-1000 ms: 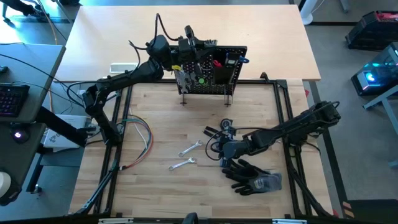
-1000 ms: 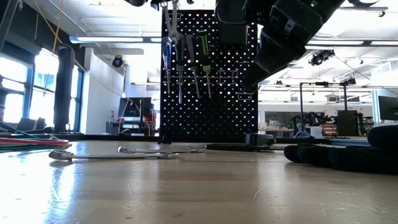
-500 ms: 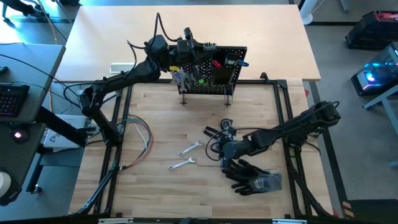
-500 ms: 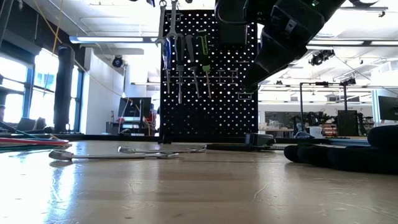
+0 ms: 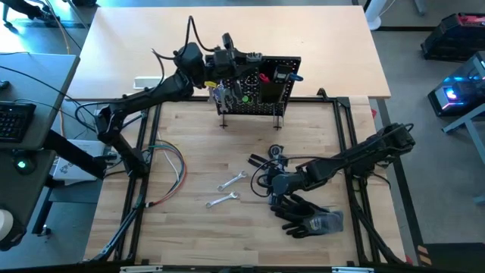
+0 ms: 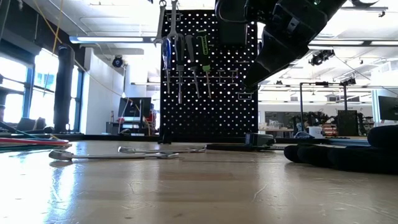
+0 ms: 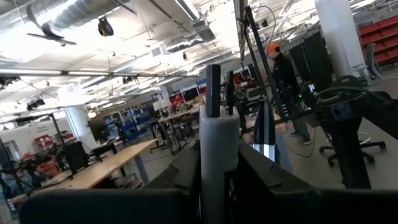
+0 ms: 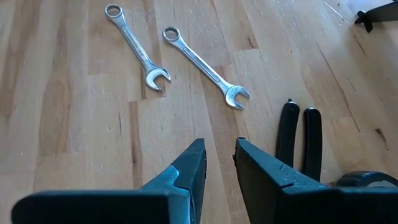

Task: Hang tools onto peg board
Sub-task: Put the gray hex key set into the black bin on the peg board

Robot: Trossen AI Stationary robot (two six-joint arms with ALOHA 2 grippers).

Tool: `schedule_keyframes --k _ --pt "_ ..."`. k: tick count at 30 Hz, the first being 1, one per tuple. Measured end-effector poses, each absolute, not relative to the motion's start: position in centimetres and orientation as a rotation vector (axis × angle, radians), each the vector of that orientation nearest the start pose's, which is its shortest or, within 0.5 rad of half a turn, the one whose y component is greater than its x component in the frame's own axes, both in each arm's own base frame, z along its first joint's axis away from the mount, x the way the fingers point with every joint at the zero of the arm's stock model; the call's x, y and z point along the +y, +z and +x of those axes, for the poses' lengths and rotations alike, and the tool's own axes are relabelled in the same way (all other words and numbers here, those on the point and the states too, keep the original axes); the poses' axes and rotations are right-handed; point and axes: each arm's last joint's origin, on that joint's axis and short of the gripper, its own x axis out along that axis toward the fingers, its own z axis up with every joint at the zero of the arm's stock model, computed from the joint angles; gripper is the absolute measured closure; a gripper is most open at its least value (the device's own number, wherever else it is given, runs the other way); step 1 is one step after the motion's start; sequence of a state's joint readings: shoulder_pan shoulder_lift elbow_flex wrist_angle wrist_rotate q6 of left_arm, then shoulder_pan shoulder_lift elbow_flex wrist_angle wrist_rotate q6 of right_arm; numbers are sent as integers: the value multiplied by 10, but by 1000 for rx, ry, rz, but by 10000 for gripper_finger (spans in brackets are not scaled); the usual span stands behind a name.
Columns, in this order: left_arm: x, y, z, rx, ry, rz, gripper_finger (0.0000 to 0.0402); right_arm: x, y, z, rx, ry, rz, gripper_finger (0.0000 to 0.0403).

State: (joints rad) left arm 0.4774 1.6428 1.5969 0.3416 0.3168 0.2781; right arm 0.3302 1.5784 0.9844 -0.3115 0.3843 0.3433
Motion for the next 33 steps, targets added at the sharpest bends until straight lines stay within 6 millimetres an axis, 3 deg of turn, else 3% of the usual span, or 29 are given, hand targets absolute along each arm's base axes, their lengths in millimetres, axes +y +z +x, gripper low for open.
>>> schedule_keyframes --k 33 --pt "153 458 327 -264 206 424 347 93 206 304 820 -201 19 320"
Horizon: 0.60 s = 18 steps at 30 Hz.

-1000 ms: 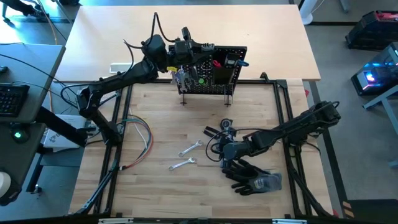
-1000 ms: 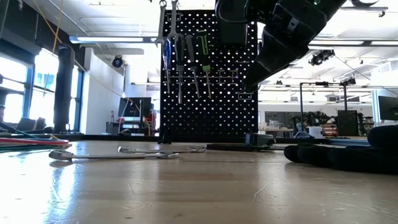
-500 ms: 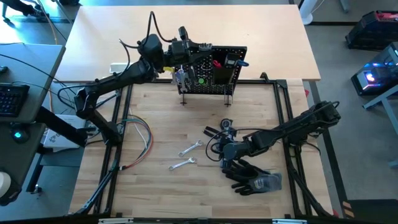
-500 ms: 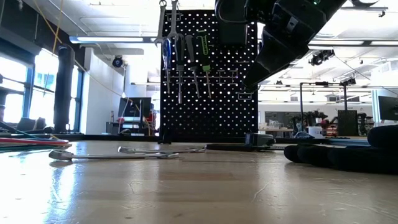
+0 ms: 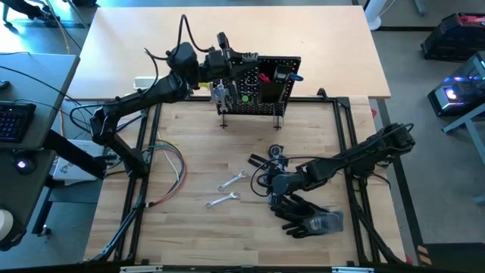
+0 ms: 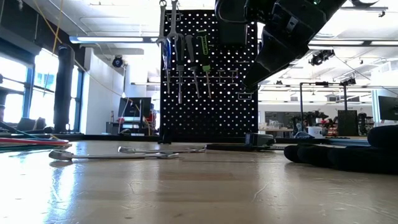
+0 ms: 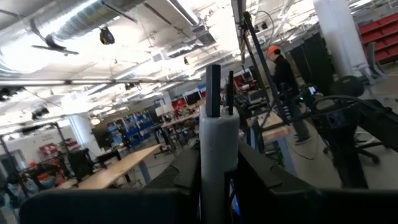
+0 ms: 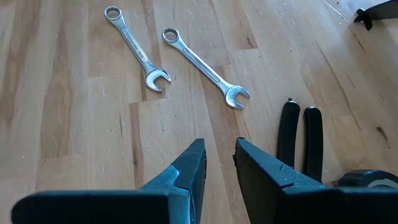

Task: Hang tools onto peg board
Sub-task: Put the gray hex key set into the black bin on the peg board

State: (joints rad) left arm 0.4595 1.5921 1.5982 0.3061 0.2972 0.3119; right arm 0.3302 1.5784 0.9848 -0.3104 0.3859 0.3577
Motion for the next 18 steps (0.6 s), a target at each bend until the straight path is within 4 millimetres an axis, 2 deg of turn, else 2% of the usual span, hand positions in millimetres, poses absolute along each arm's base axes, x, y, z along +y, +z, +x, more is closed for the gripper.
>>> schedule_keyframes --k 11,18 --pt "150 463 329 -329 244 444 347 93 207 304 809 -198 21 320" --pt "151 455 342 -376 239 438 347 93 208 306 789 -189 17 320"
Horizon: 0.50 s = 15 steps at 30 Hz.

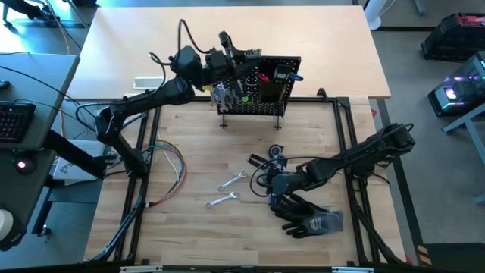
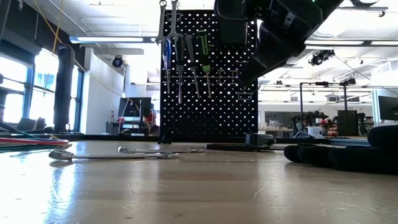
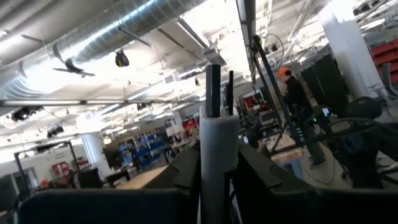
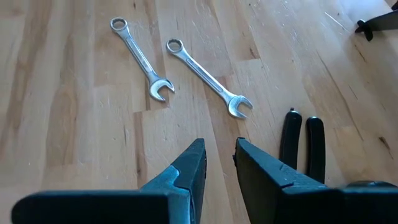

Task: Hang tools onto peg board
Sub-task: Put the gray hex key set into the black bin on the peg board

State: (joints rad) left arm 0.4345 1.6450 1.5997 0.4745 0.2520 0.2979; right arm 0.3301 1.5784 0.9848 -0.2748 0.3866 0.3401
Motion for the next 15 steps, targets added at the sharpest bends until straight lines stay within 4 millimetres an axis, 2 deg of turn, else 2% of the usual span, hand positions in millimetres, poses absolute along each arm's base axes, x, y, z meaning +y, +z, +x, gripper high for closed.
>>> schedule_keyframes --k 15 --pt "158 448 383 -179 262 460 347 93 208 306 795 -189 14 320"
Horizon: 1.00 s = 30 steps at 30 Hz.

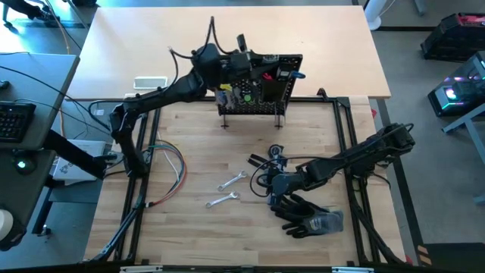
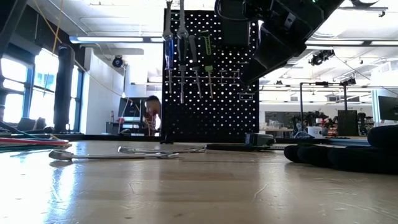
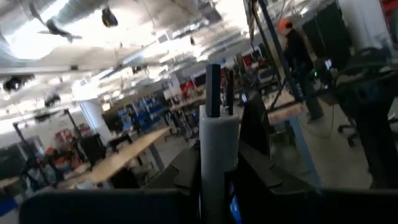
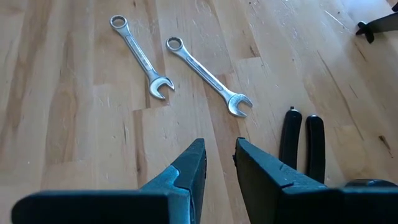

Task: Hang tools onto peg board
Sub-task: Put the gray hex key set into the black bin on the peg board

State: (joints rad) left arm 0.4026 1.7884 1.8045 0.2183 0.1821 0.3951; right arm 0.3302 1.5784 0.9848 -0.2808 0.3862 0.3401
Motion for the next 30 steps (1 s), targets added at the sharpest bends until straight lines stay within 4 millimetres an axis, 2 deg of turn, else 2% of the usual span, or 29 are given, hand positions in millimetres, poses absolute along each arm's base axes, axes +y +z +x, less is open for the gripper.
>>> schedule_keyframes --k 6,17,30 --pt "161 441 388 -114 295 439 346 93 208 306 794 -190 14 320" --pt "163 438 388 -67 337 425 277 93 208 306 793 -189 15 320" --pt "163 439 388 -74 339 441 269 93 208 306 791 -193 26 320"
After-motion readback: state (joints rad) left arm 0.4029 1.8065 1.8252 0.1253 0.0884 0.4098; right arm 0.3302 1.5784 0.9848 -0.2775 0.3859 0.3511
